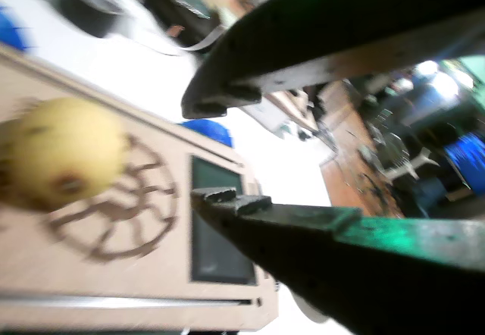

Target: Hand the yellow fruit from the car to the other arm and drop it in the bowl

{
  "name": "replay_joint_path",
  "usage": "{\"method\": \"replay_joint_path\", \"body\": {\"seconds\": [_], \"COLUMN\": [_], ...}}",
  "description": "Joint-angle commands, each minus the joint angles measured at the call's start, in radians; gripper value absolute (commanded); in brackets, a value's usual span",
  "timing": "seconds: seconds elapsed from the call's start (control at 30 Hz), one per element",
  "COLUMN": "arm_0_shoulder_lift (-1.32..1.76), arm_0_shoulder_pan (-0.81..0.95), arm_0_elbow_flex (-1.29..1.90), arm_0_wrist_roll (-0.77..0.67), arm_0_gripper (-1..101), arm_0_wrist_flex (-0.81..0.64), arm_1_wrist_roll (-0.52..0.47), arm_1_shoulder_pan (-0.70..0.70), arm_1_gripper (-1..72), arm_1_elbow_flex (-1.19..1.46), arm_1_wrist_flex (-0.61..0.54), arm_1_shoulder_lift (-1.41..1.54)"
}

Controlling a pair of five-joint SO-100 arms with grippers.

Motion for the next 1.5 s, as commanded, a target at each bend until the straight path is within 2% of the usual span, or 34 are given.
{"method": "replay_joint_path", "body": {"seconds": [0.0,0.2,0.33,0.47,0.97,1.3,1.47], "arm_0_shoulder_lift": [0.017,0.021,0.021,-0.009,-0.407,-0.433,-0.466], "arm_0_shoulder_pan": [-0.055,-0.091,-0.091,-0.091,-0.078,-0.072,0.020], "arm_0_elbow_flex": [-0.038,-0.037,-0.037,-0.037,-0.038,-0.038,-0.038], "arm_0_wrist_roll": [0.017,0.017,0.017,0.017,0.015,0.015,0.009], "arm_0_gripper": [12,18,40,50,49,49,48], "arm_0_wrist_flex": [0.035,0.057,0.051,0.040,-0.253,-0.272,-0.321], "arm_1_wrist_roll": [-0.002,-0.002,-0.003,-0.005,-0.005,-0.005,-0.005], "arm_1_shoulder_pan": [-0.005,-0.005,-0.006,-0.006,-0.006,-0.006,-0.008], "arm_1_gripper": [0.2,0.2,0.2,0.2,0.2,0.2,0.2], "arm_1_elbow_flex": [-0.044,-0.044,-0.044,-0.044,-0.044,-0.044,-0.044], "arm_1_wrist_flex": [0.002,0.002,0.002,0.002,0.002,0.002,0.002], "arm_1_shoulder_lift": [0.006,0.006,0.006,0.006,0.006,0.006,0.006]}}
